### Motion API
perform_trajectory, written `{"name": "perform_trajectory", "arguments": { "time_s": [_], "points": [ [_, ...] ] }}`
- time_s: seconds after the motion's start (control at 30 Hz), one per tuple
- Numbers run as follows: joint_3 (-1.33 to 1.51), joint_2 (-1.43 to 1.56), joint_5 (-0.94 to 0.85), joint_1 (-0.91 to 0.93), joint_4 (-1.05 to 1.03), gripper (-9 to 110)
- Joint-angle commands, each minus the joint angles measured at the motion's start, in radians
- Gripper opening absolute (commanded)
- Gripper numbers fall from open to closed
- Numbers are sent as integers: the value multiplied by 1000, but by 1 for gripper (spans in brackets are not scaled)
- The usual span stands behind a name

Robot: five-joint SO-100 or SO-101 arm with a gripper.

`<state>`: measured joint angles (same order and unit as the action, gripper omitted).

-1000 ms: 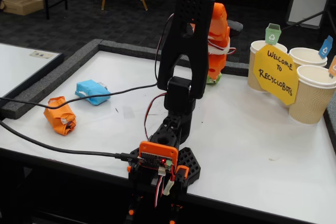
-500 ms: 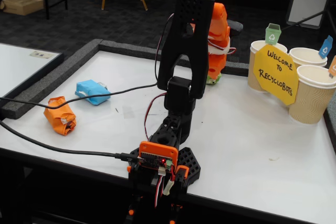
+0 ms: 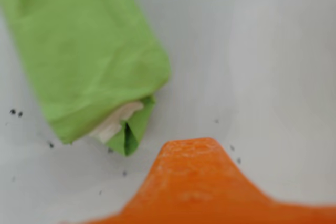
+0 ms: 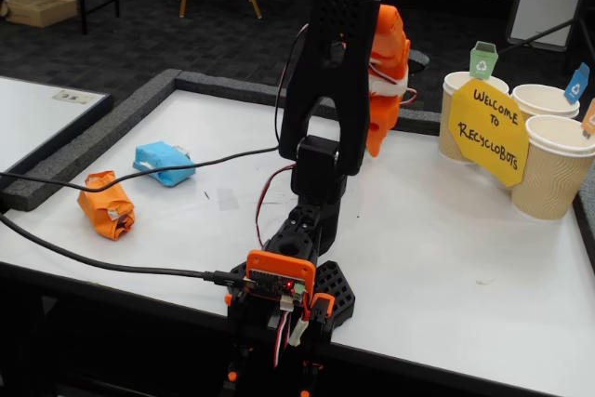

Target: Sort rubbish by color.

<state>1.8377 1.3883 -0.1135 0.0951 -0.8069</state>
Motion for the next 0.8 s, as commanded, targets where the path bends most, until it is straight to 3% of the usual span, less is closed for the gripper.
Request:
{"name": "perform_trajectory", "arguments": {
  "time_s": [0.0, 0.33, 0.6, 0.77],
  "points": [
    [-129, 232, -18, 23, -51, 0],
    [-146, 463, -18, 11, -195, 5],
    [-158, 565, -2, -176, -360, 5],
    [-138, 560, 117, -242, -365, 5]
  ]
}}
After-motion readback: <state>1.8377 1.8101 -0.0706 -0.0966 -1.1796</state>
